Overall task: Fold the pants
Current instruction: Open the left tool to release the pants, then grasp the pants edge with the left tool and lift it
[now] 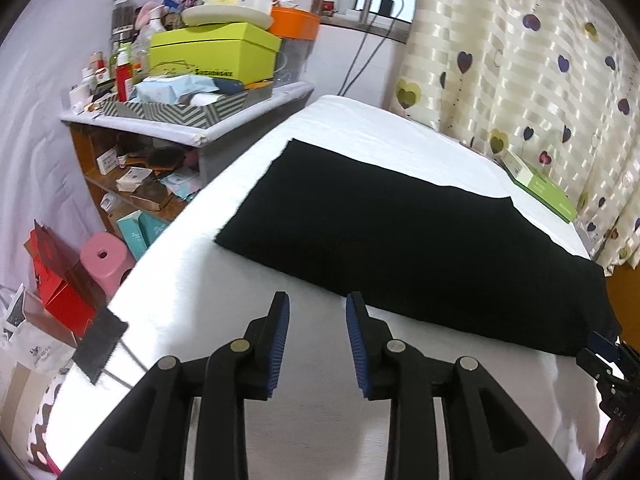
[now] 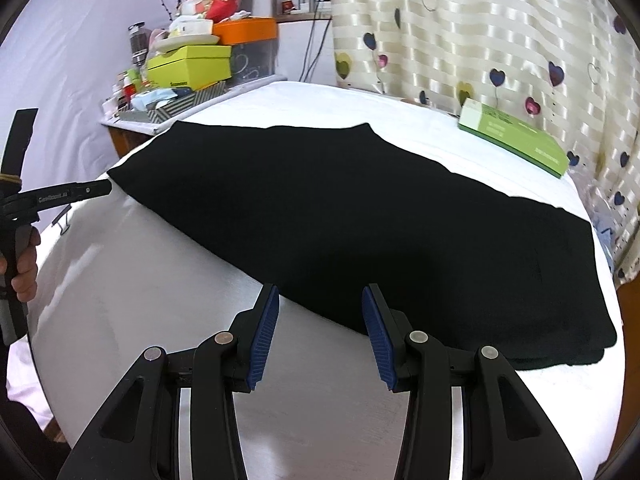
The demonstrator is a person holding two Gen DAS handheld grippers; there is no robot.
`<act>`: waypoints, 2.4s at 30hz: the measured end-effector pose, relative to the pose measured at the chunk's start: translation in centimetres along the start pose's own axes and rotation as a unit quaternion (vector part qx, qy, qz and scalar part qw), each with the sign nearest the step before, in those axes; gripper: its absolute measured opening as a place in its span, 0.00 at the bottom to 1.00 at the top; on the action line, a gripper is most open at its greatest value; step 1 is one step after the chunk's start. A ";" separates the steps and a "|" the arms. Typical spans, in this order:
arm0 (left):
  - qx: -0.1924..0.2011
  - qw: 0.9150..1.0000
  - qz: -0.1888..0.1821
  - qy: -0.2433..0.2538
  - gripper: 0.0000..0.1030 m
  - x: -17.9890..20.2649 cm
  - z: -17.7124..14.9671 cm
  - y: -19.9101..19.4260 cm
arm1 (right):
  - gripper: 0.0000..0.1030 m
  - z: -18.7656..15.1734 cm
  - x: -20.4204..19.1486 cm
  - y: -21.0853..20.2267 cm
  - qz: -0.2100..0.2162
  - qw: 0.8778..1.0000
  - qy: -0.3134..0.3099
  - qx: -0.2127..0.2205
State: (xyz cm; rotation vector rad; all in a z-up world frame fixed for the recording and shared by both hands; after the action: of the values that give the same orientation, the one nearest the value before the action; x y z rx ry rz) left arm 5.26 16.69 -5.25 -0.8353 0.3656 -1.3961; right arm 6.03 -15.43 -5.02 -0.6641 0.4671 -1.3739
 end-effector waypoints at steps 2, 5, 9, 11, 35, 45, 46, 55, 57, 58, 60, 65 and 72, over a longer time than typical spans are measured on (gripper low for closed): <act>0.000 1.000 0.001 -0.005 0.32 -0.5 0.2 0.1 | 0.43 0.3 -0.3 -0.1 0.001 1.000 -0.002 0.004; 0.001 1.000 0.000 -0.020 0.33 -1.4 0.5 0.4 | 0.43 0.7 -0.4 0.0 0.002 1.000 -0.004 0.007; 0.003 0.999 0.005 -0.036 0.34 -2.7 1.0 0.7 | 0.43 1.1 -0.4 0.1 -0.001 1.000 -0.007 0.009; 0.002 0.999 0.007 -0.043 0.35 -3.3 1.3 1.0 | 0.43 1.2 -0.3 0.1 -0.002 1.000 -0.007 0.010; 0.007 0.995 0.021 -0.094 0.27 -3.6 3.3 4.5 | 0.43 1.7 0.6 0.6 -0.001 1.000 0.011 0.008; 0.015 0.995 0.000 -0.096 0.07 -2.5 4.7 3.5 | 0.43 1.6 1.7 0.0 -0.003 0.999 0.029 0.016; 0.020 0.995 -0.009 -0.095 0.07 -2.1 5.0 3.2 | 0.43 1.6 1.9 0.0 -0.003 0.999 0.032 0.015; 0.044 0.993 -0.102 -0.035 0.07 5.3 8.3 0.5 | 0.43 1.2 3.4 0.0 -0.006 0.998 0.063 0.013; 0.043 0.991 -0.122 -0.023 0.07 7.2 8.8 0.4 | 0.43 1.1 3.6 -0.2 -0.007 0.998 0.066 0.014; 0.043 0.990 -0.133 -0.014 0.07 8.5 8.9 0.4 | 0.43 1.1 3.7 -0.2 -0.008 0.998 0.066 0.014; 0.040 0.987 -0.153 0.002 0.07 10.7 9.1 0.4 | 0.43 1.0 4.0 -0.5 -0.010 0.997 0.069 0.016; 0.021 0.977 -0.208 0.047 0.07 17.0 8.1 1.0 | 0.43 0.8 5.0 -0.9 -0.017 0.997 0.079 0.018; -0.052 0.959 -0.253 0.113 0.07 23.8 1.9 3.8 | 0.43 0.2 6.8 -1.2 -0.030 0.995 0.096 0.015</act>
State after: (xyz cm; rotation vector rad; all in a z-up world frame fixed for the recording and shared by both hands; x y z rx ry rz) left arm 13.47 -5.63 -0.87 -0.8945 0.4190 -1.9740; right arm 6.28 -22.16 -3.59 -0.5280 0.5817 -1.5066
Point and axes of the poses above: each gripper's, at about its wrist camera, not at the fingertips, and y roughly the way its jaws point, x to its right, z to its top, the point moved 10 cm from there along y, roughly the way its jaws point, and after that the axes turned 5 degrees about -z, right-handed, at the moved point
